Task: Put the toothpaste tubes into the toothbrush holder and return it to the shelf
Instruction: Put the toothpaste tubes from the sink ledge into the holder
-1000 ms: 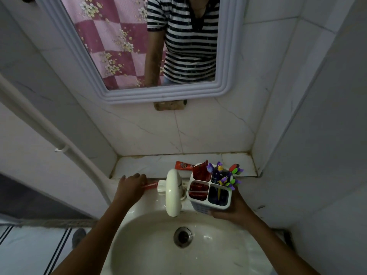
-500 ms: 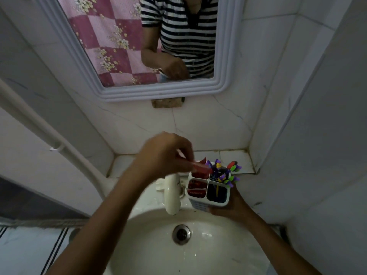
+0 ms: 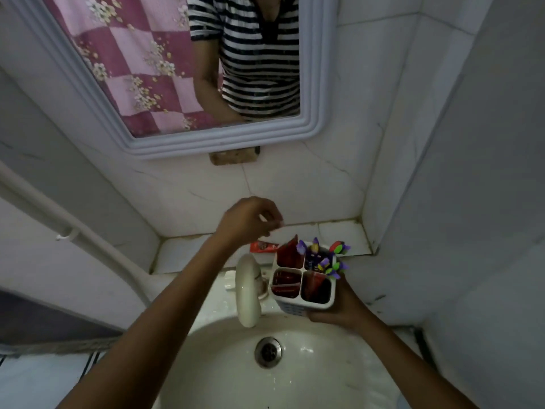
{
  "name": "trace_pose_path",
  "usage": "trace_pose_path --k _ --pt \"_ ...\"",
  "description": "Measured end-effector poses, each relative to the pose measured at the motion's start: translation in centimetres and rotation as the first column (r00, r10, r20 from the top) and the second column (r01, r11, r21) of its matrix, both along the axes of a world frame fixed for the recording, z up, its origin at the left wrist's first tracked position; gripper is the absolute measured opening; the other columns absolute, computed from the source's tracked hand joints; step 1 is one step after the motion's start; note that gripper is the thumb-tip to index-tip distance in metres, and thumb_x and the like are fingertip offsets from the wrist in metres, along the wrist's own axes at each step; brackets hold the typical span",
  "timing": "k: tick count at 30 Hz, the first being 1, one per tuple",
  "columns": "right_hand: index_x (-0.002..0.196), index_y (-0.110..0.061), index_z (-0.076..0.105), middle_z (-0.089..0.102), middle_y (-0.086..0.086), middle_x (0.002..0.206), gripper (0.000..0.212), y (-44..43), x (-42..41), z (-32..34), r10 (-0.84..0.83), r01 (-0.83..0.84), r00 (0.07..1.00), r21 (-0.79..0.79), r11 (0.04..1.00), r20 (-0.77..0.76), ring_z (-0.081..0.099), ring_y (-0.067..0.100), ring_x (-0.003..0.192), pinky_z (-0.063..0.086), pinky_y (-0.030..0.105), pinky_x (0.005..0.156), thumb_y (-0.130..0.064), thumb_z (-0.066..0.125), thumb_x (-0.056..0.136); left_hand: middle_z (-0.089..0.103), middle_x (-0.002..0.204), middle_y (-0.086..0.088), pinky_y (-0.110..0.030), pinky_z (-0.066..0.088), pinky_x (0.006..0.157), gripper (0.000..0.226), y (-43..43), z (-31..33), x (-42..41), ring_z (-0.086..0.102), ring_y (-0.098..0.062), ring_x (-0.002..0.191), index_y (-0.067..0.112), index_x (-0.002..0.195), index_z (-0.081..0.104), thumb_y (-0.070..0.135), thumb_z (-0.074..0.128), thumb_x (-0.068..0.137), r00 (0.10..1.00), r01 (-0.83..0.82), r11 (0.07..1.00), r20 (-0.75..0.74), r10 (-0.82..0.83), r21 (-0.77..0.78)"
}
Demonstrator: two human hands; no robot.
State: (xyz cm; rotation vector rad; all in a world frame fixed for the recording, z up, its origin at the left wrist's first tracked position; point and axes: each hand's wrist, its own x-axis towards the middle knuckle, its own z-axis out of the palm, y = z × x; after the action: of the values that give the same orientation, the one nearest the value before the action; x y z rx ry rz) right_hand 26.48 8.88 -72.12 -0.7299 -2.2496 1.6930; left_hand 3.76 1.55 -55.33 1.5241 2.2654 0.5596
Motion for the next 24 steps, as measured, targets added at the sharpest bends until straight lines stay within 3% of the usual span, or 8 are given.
trace_pose_path --k 1,5,8,10,14,18,21,24 --pt "0.133 -0.003 0.044 0.057 -0.01 0.113 0.087 -0.1 -0.1 0.2 0.001 -0.002 1.0 0.012 1.0 0.016 0.057 -0.016 0.096 0.054 0.03 0.099 -0.015 0.091 0.062 0.074 0.096 0.009 -0.026 0.053 0.072 0.013 0.3 -1.2 -1.6 0.069 -0.003 0.075 0.027 0.093 0.071 0.034 0.068 0.083 0.999 -0.04 0.998 -0.024 0.039 -0.043" --pt "0.131 -0.002 0.039 0.054 -0.012 0.118 0.093 -0.8 0.1 1.0 -0.023 0.023 0.999 -0.019 1.0 -0.037 0.054 -0.021 0.105 0.05 0.011 0.093 -0.026 0.086 0.054 0.059 0.13 0.003 -0.034 0.049 0.095 0.033 0.8 -7.1 -5.3 0.058 -0.015 0.111 0.027 0.118 0.063 0.033 0.066 0.085 0.987 -0.065 0.93 -0.161 0.006 -0.363" --pt "0.13 -0.011 0.039 0.053 -0.014 0.119 0.091 -0.8 0.1 1.1 -0.038 0.036 0.999 -0.034 0.999 -0.036 0.053 -0.021 0.106 0.05 0.009 0.091 -0.03 0.086 0.053 0.055 0.132 0.001 -0.041 0.045 0.098 0.046 0.2 -10.1 -6.1 0.051 -0.021 0.12 0.03 0.124 0.057 0.043 0.066 0.081 0.966 -0.029 0.885 -0.24 -0.094 -0.464" --pt "0.128 -0.015 0.04 0.054 -0.016 0.118 0.089 -0.6 0.1 1.2 -0.024 0.024 1.0 -0.028 0.999 -0.011 0.053 -0.022 0.105 0.051 0.011 0.092 -0.031 0.086 0.054 0.057 0.124 -0.002 -0.039 0.046 0.092 0.038 0.1 -11.0 -6.1 0.053 -0.023 0.115 0.027 0.116 0.061 0.042 0.065 0.081 0.948 -0.028 0.894 -0.296 -0.119 -0.447" --pt "0.128 -0.007 0.037 0.052 -0.011 0.12 0.09 -0.5 0.2 0.8 -0.026 0.022 0.998 -0.075 0.997 -0.052 0.052 -0.024 0.106 0.044 -0.003 0.082 -0.011 0.09 0.055 0.068 0.105 -0.005 -0.038 0.052 0.08 0.014 -0.1 -10.9 -5.7 0.063 -0.025 0.098 0.021 0.097 0.061 0.026 0.062 0.083 0.961 -0.054 0.934 -0.274 -0.047 -0.352" --pt "0.13 -0.001 0.041 0.058 -0.003 0.119 0.095 -0.5 0.1 0.7 -0.027 0.022 0.998 -0.077 0.997 -0.055 0.054 -0.018 0.109 0.045 -0.001 0.082 -0.03 0.084 0.05 0.068 0.094 0.0 -0.036 0.055 0.072 0.007 -1.4 -7.6 -5.3 0.064 -0.017 0.085 0.024 0.091 0.062 0.019 0.063 0.085 0.977 -0.147 0.989 -0.155 0.149 0.021" --pt "0.131 -0.004 0.041 0.058 -0.002 0.124 0.097 -0.3 0.0 0.5 -0.03 0.027 0.998 -0.045 0.999 -0.064 0.055 -0.012 0.113 0.046 0.003 0.086 -0.033 0.086 0.051 0.063 0.088 0.002 -0.017 0.04 0.063 0.004 -2.7 -2.9 -3.4 0.053 -0.004 0.073 0.017 0.09 0.065 0.016 0.063 0.086 0.955 -0.158 0.927 -0.187 0.231 0.34" --pt "0.133 -0.002 0.037 0.056 0.001 0.126 0.1 -0.4 0.0 0.4 -0.024 0.021 0.997 -0.031 0.999 -0.07 0.054 -0.012 0.114 0.045 0.002 0.087 -0.031 0.086 0.051 0.063 0.094 -0.003 -0.019 0.052 0.067 0.012 -4.2 2.4 -0.9 0.061 -0.012 0.078 0.01 0.097 0.068 0.013 0.063 0.087 0.958 -0.151 0.862 -0.145 0.249 0.484"
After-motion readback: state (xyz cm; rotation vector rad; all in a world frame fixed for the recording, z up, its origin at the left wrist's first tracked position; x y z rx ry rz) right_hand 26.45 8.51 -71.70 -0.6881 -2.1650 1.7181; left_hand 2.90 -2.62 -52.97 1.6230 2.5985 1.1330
